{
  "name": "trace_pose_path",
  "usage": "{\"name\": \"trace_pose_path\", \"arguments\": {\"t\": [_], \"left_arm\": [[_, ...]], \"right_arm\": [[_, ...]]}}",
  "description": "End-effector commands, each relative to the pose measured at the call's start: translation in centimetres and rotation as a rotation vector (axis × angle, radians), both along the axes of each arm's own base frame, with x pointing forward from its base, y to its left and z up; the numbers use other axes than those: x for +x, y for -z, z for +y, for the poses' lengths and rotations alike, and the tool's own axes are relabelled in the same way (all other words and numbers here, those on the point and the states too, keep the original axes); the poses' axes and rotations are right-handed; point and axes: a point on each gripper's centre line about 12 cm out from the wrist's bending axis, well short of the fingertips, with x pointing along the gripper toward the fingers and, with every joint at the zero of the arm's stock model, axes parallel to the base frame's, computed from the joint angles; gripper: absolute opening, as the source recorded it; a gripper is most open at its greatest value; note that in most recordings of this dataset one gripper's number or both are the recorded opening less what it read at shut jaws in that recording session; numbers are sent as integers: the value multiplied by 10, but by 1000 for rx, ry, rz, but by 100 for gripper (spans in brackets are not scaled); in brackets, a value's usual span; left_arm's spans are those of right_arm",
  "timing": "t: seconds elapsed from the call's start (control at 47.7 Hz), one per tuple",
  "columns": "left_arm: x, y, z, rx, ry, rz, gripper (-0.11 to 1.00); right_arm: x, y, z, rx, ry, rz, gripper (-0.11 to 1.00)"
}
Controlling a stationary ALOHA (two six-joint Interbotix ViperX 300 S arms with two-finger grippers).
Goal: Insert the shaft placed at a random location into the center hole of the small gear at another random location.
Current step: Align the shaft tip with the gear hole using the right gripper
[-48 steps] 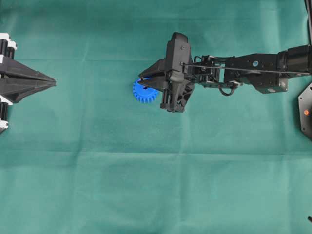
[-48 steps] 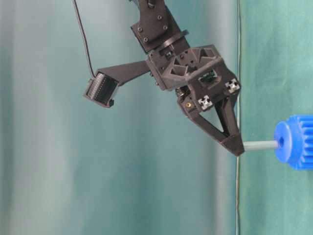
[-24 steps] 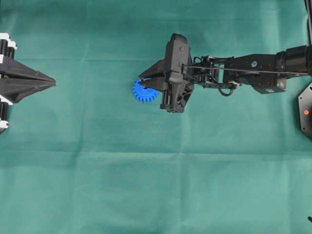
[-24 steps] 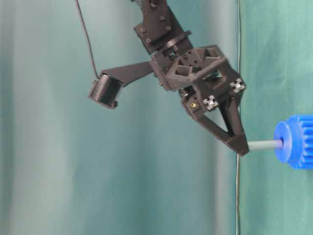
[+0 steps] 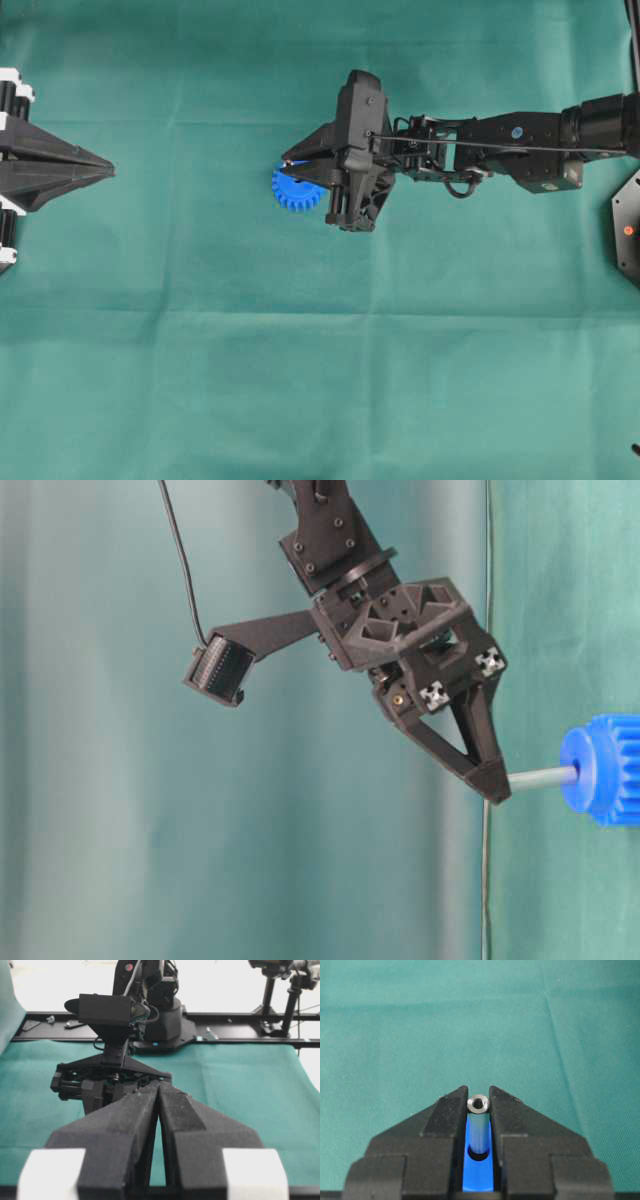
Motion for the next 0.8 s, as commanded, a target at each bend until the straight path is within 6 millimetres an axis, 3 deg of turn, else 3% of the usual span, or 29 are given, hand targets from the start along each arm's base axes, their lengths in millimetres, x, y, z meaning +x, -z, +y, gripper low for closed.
{"name": "trace_pose_path", "arguments": {"t": [0.0,0.168,0.775], "left_arm": [[2,-8,0,1,0,-23,0],[2,-8,0,3,2,-23,0],[2,-8,0,1,2,-23,0]], "right_arm": [[2,-18,0,-16,-7,-41,13],[1,-23,1,-20,-9,-53,13],[-5,-17,1,-20,-11,-36,13]]}}
